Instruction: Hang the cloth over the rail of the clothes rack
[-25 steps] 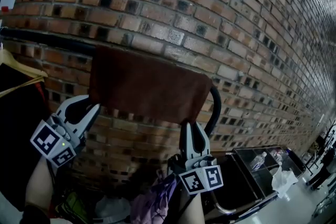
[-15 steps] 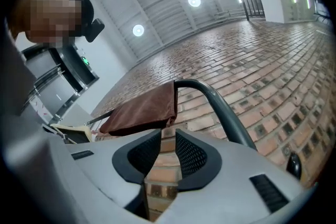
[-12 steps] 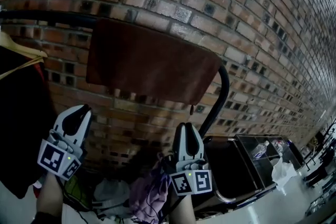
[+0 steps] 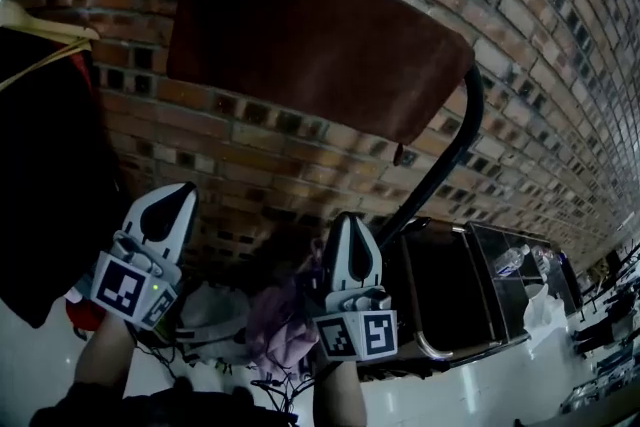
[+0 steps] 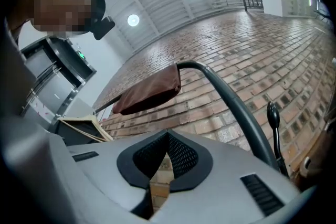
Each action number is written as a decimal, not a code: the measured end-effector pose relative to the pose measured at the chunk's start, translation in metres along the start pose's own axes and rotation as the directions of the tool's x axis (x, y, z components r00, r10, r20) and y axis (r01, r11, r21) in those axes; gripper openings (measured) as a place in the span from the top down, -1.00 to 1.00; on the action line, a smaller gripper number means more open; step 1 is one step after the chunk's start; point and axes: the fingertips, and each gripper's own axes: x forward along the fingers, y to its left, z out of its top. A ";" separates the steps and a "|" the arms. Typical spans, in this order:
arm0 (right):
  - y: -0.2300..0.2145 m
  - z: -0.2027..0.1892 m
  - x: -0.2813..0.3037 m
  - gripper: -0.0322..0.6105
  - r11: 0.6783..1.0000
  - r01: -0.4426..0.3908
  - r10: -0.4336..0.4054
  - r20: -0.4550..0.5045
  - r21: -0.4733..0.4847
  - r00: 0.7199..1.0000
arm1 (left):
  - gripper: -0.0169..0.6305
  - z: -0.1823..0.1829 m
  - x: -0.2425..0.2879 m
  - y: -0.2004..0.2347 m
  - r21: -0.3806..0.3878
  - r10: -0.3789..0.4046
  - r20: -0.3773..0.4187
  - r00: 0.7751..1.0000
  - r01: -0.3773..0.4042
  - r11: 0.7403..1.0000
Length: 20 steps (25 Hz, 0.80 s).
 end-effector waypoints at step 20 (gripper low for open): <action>0.027 -0.081 -0.030 0.88 0.990 -0.107 0.077 -0.275 -0.097 0.958 | 0.91 -0.094 -0.002 -0.050 -0.063 -0.109 -0.272 0.956 0.095 0.993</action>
